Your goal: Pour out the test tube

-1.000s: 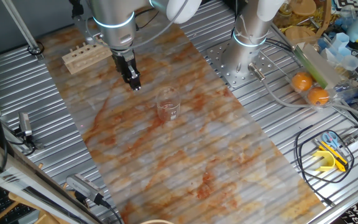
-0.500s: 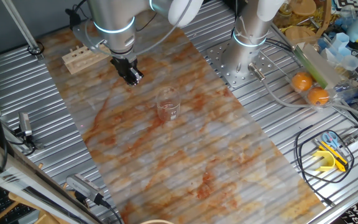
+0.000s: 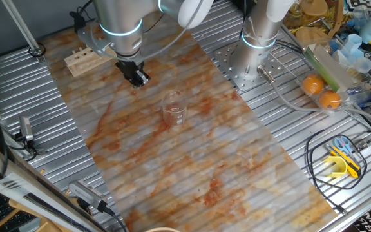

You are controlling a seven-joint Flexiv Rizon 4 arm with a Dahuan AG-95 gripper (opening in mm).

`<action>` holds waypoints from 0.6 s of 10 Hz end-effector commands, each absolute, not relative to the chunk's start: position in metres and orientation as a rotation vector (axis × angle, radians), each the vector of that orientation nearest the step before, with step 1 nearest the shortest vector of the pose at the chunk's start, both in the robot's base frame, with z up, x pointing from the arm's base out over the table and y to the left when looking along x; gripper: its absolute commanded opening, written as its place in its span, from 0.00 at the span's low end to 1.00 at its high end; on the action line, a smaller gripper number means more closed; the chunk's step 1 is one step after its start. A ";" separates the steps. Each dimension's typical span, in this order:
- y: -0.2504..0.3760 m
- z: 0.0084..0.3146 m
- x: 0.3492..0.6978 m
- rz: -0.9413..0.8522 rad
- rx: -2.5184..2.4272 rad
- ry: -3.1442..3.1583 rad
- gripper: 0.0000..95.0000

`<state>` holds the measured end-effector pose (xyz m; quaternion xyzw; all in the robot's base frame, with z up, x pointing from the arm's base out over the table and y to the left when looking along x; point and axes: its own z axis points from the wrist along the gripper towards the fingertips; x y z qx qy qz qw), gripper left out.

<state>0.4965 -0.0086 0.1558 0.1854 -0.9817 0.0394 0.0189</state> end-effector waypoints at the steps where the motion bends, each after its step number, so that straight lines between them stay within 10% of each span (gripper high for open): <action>1: -0.009 0.156 0.497 0.141 0.593 -3.039 0.00; 6: -0.016 0.148 0.500 0.202 0.795 -2.983 0.00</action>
